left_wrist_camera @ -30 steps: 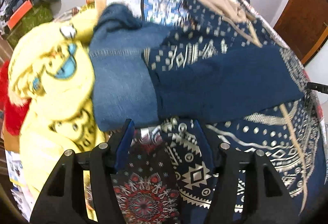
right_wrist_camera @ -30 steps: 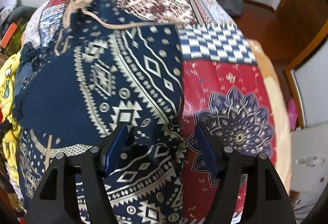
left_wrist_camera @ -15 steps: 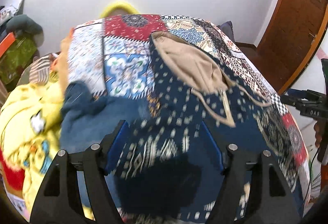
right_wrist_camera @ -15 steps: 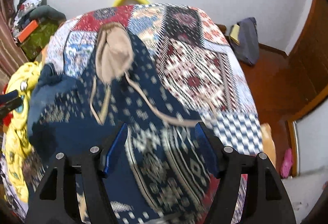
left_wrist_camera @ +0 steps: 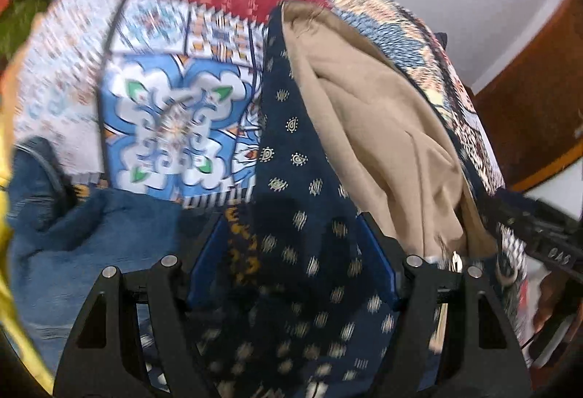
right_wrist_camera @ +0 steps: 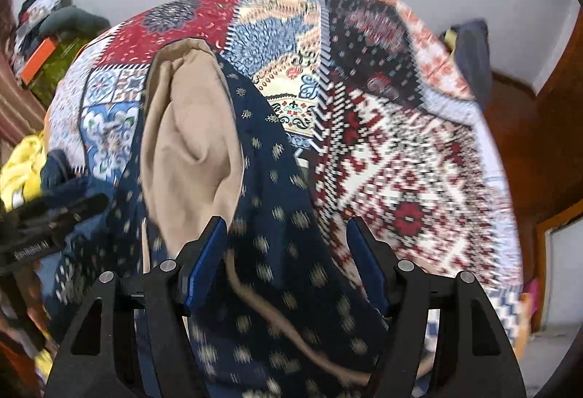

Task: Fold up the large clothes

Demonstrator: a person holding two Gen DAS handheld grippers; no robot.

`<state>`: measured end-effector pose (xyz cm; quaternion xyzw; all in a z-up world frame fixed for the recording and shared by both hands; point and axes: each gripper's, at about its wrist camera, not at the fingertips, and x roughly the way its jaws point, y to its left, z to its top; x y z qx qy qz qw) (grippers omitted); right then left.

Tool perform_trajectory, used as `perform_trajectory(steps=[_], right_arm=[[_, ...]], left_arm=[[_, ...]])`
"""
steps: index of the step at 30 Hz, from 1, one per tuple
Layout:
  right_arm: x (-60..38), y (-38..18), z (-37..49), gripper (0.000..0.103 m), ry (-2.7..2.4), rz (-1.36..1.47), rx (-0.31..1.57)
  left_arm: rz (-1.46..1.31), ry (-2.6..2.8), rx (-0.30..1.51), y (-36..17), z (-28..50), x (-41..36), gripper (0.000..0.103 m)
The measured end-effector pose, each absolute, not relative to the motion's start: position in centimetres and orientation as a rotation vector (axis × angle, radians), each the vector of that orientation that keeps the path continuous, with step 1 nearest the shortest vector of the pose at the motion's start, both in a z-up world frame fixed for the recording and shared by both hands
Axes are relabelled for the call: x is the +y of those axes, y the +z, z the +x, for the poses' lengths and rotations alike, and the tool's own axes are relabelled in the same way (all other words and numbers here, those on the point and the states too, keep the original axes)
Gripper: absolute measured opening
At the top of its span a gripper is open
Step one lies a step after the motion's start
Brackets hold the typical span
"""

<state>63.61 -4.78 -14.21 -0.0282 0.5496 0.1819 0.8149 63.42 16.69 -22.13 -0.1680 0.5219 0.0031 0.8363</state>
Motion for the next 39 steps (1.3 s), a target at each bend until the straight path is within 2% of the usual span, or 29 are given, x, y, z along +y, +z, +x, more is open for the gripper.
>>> perform_trajectory(steps=[4, 8, 9, 10, 11, 12, 13, 14, 22, 26, 31, 39], right_arm=[[-4.3, -17.3, 64.9, 0.064, 0.347, -0.044, 1.23], [-5.2, -18.6, 64.0, 0.064, 0.34, -0.05, 1.207], [-5.5, -18.5, 63.6, 0.057, 0.346, -0.045, 1.19], [-5.9, -18.3, 63.2, 0.049, 0.363, -0.035, 1.175], [-6.3, -18.0, 62.7, 0.027, 0.393, -0.016, 1.174], [-6.6, -17.7, 62.3, 0.012, 0.408, 0.0, 1.176], [-6.7, -17.4, 61.9, 0.011, 0.413, 0.004, 1.172], [-6.8, -16.7, 61.3, 0.011, 0.413, -0.011, 1.154], [-8.9, -8.7, 53.9, 0.01, 0.507, 0.028, 0.998], [-10.7, -5.8, 49.9, 0.01, 0.548, 0.035, 0.959], [-12.7, -6.4, 44.3, 0.01, 0.58, 0.013, 0.968], [-13.1, -12.8, 40.1, 0.011, 0.506, -0.099, 1.062]], left_arm=[[-0.393, 0.035, 1.128, -24.2, 65.2, 16.6, 0.071], [-0.446, 0.055, 1.124, -25.3, 66.0, 16.8, 0.069], [-0.471, 0.045, 1.108, -25.3, 65.9, 16.8, 0.062], [-0.494, 0.021, 1.101, -25.3, 65.8, 16.8, 0.049], [-0.492, 0.026, 1.093, -25.0, 65.6, 16.7, 0.035], [-0.468, 0.022, 1.081, -24.5, 65.4, 16.4, 0.024], [-0.442, 0.009, 1.069, -23.9, 65.0, 16.0, 0.01], [-0.409, -0.006, 1.063, -23.1, 64.6, 15.5, 0.005], [-0.141, -0.12, 0.867, -12.4, 57.5, 11.2, 0.003], [-0.041, -0.177, 0.818, -9.5, 52.2, 9.9, 0.003], [-0.031, -0.221, 0.859, -10.8, 45.9, 9.9, 0.003], [0.048, -0.175, 1.025, -18.8, 40.3, 8.9, 0.004]])
